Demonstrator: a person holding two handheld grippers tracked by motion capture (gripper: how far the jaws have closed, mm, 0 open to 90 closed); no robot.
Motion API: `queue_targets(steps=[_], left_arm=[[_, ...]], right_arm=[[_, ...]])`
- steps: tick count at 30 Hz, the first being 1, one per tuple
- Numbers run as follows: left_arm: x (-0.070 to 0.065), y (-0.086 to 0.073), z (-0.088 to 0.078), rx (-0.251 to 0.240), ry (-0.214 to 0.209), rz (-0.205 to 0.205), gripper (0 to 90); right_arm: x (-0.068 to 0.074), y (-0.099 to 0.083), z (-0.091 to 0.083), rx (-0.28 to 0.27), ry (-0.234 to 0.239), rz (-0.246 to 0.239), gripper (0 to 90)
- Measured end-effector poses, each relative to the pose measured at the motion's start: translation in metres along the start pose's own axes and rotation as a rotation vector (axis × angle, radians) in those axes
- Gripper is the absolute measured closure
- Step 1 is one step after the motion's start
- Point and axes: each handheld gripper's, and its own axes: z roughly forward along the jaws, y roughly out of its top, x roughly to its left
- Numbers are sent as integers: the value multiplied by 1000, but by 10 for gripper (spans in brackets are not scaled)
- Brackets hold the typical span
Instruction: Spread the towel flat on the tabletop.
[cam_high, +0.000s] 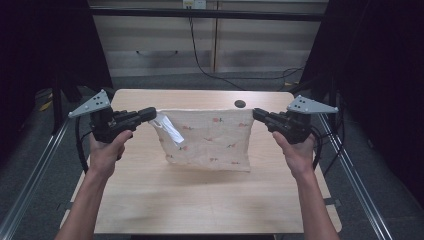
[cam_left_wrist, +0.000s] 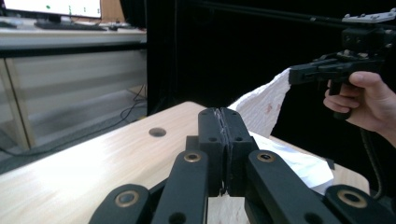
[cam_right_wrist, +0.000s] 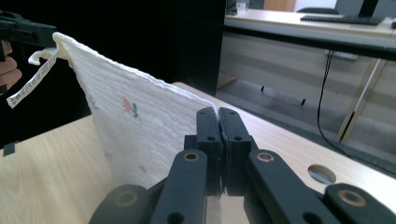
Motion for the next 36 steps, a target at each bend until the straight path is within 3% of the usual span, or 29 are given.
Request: queue_targets(steps=[9,15,24,28,36], left_arm=[[-18,6,-19,-43,-19,29,884],[-29,5,-30,-12,-13,45,884],[-32,-7,-30,46,1,46,884],[-21,-17,-19,92,11,6,884],[20,-32,20,180,46,-79,884]], right_arm=[[19,11,-19,-46,17,-39,881],[36,12,-35,-57,25,-71,881],[44,2,-42,-40,6,-71,881],[38,-10,-30,0,1,-57,881],[-3,-26,17,75,-16,18,881]])
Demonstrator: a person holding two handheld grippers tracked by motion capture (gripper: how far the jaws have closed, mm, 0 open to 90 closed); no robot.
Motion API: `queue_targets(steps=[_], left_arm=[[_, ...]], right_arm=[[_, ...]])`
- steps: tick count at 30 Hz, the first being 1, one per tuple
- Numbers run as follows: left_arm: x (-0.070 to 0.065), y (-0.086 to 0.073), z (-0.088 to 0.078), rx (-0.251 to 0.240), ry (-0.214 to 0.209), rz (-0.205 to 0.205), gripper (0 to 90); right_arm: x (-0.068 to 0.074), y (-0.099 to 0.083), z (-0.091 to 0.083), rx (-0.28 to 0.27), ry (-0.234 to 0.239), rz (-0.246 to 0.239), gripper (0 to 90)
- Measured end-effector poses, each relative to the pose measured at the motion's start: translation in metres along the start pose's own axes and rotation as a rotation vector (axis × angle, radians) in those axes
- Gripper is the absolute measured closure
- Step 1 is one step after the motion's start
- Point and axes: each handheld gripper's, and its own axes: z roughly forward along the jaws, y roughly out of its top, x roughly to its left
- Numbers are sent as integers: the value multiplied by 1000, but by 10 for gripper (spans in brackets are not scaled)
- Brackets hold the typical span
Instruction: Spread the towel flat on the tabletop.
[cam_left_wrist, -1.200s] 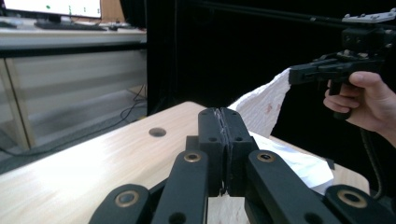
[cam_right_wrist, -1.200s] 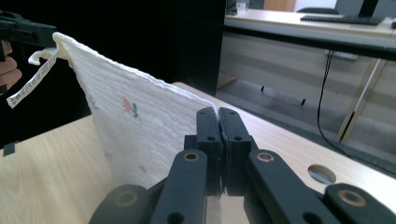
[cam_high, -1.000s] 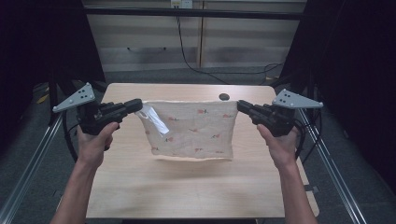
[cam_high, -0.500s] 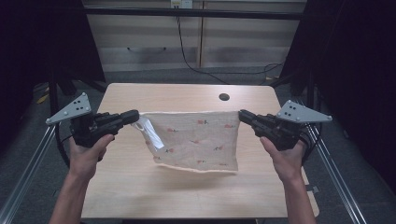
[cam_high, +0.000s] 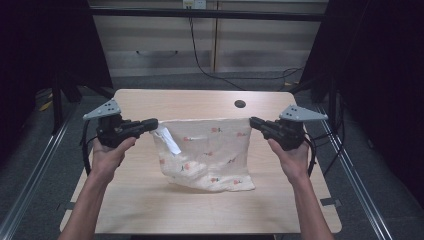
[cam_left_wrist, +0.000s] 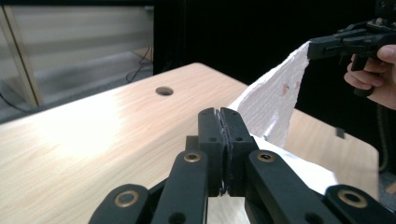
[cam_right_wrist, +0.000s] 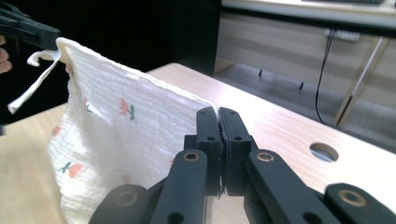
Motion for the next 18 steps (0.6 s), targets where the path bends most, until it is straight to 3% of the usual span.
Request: queue_targets(steps=[6,13,18], left_arm=[[29,-5,37,56,33,-35,883],[65,-19,77,97,74,-119,877],[70,-23,89,133,85,-124,873]], right_arm=[[-31,-14,34,48,-21,68,881],[-63,-34,71,111,-43,143,880],[-74,-47,90,146,-56,180,880]])
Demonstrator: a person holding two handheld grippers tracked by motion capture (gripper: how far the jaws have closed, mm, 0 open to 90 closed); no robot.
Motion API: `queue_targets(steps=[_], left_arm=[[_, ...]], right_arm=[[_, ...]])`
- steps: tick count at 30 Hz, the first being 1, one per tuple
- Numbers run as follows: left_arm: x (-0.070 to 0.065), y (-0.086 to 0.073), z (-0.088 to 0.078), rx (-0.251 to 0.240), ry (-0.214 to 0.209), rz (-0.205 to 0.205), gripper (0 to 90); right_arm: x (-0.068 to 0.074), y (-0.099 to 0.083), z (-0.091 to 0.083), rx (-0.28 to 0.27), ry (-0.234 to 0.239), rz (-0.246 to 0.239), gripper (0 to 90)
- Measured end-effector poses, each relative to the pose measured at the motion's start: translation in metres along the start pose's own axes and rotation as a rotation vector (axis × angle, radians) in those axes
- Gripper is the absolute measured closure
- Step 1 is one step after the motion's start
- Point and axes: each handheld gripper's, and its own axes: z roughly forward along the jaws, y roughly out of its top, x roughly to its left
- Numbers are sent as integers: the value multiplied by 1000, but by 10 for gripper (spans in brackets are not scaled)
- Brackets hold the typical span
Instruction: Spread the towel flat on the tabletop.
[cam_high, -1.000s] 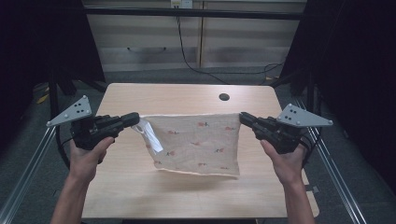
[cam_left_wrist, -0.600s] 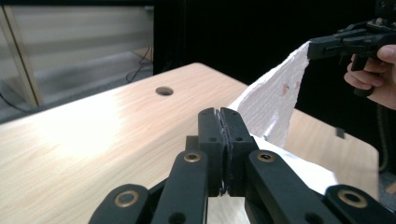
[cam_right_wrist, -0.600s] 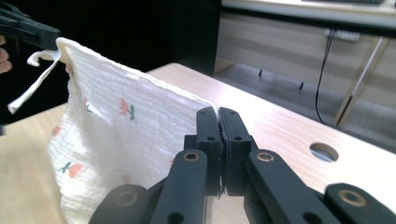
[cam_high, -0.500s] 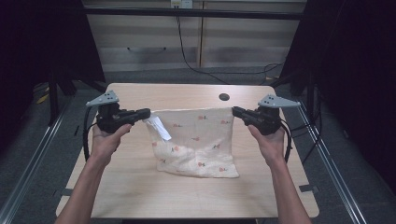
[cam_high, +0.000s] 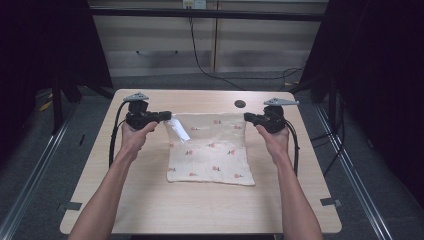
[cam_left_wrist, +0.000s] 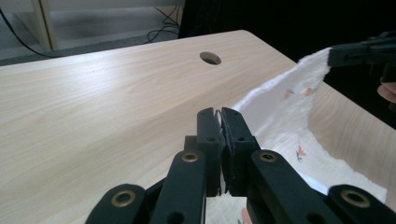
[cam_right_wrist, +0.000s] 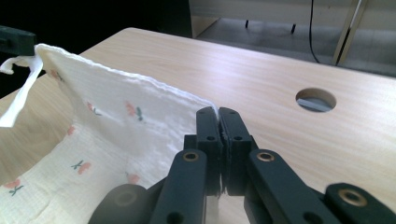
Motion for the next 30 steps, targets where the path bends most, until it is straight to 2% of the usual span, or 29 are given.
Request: queue_targets(steps=[4,9,10,12,13,16,21,27,30], left_arm=[[5,-2,3,8,20,-14,863],[11,-3,8,25,40,-19,846],[13,-4,8,24,50,-25,826],[16,-5,9,20,56,-47,777],[16,-6,10,28,63,-43,758],[14,-8,10,37,51,-33,741],[12,-9,10,41,47,-31,714],[11,-12,2,41,55,-34,680],[10,-16,1,62,51,-22,675]], right_arm=[[-4,-5,8,24,-17,12,879],[-8,-8,15,16,-36,21,861],[-8,-8,16,18,-44,28,847],[-9,-9,20,21,-78,30,746],[-10,-10,21,23,-101,34,719],[-13,-11,21,30,-117,49,694],[-12,-10,18,38,-101,42,679],[-5,-4,5,28,-86,4,665],[-3,-4,-1,25,-87,-6,665]])
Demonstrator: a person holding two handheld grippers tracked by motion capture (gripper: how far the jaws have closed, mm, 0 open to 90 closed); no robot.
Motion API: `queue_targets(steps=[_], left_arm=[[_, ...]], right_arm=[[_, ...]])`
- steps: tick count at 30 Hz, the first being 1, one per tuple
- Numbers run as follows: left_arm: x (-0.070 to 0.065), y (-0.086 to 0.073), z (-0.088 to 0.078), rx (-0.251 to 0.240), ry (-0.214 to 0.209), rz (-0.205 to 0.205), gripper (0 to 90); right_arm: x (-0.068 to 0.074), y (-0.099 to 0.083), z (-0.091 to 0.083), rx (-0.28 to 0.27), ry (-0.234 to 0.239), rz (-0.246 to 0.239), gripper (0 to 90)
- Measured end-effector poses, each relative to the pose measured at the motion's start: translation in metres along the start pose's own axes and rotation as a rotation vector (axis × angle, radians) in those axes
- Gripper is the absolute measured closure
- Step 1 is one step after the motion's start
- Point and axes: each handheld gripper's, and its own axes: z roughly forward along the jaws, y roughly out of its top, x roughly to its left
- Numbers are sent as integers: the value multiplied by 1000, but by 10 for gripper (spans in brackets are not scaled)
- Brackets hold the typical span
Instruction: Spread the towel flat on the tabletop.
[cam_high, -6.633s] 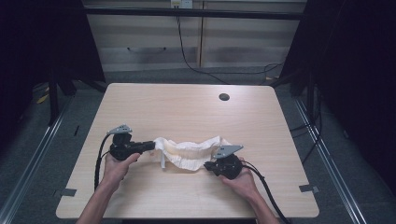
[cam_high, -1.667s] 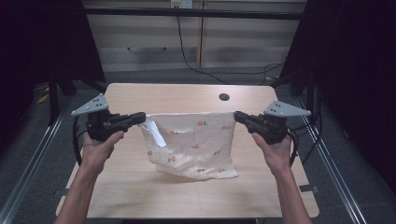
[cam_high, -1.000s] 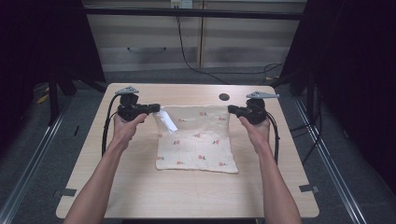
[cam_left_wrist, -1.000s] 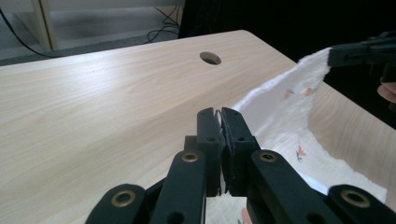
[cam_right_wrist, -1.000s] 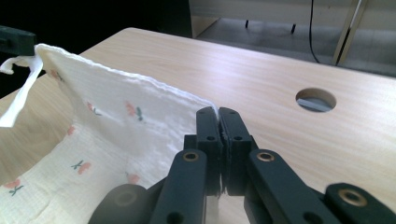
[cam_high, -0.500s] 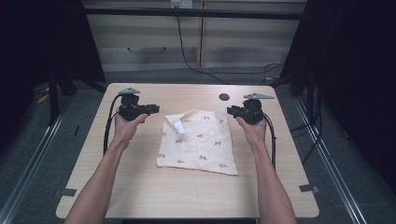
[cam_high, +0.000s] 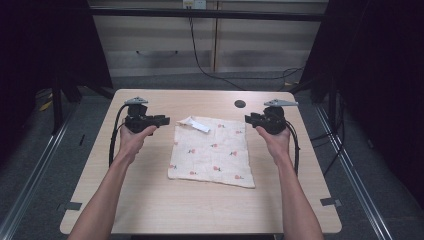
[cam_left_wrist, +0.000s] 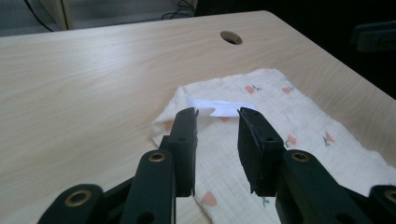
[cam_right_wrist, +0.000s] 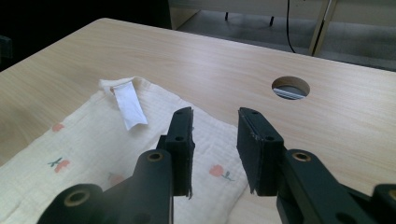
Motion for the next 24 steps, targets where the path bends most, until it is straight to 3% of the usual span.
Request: queue_targets(steps=[3,8,10,11,14,17,18,19,21,22,24], left_arm=[[-6,-11,-2,-3,-19,14,676],[-8,-28,4,38,-28,21,679],[-15,-36,9,61,-46,38,692],[-19,-43,13,91,-44,66,693],[-28,-59,27,133,-56,83,696],[-35,-69,40,181,-49,120,689],[-36,-70,41,191,-41,145,772],[-37,-70,42,194,-45,143,817],[-39,-72,46,219,-40,167,877],[-41,-73,48,209,-37,175,900],[-42,-75,50,228,-22,196,900]], right_arm=[[4,-5,-6,-6,8,-11,665],[12,-18,-12,9,22,-19,666],[20,-28,-11,36,46,-44,674],[24,-32,-10,47,54,-51,677],[39,-50,-4,92,87,-75,679],[47,-65,5,136,97,-71,680],[48,-70,9,152,98,-71,710],[49,-74,13,165,94,-80,755],[50,-80,18,186,113,-84,797],[51,-82,20,196,111,-83,825],[51,-86,24,203,112,-89,834]])
